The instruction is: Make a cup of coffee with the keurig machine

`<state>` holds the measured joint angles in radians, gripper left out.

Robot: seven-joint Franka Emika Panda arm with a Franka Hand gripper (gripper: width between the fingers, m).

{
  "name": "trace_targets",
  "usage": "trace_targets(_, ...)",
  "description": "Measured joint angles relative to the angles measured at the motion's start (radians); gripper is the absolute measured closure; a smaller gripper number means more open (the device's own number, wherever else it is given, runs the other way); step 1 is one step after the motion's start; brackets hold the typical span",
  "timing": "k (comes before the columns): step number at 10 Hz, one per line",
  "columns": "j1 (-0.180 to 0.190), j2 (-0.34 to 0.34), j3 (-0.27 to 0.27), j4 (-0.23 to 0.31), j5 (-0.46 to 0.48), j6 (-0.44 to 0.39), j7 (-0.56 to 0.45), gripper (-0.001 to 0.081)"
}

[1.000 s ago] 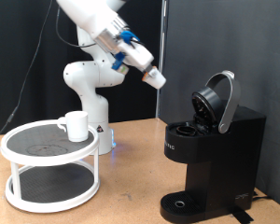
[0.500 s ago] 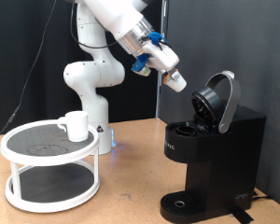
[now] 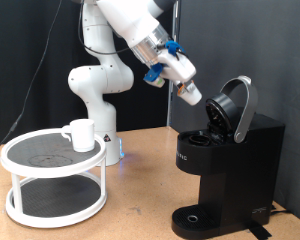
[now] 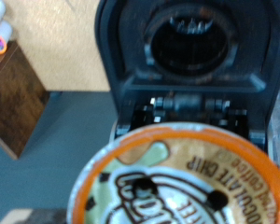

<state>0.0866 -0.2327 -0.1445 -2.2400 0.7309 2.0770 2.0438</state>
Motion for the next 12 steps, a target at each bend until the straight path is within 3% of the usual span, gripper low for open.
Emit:
trace_targets(4,0.001,0.050,0.049,-0.055,-0.019,0.133,0.000,0.0453)
trace_targets(12,0.002,0.123,0.122,-0.093,0.005,0.235,-0.004,0.0453)
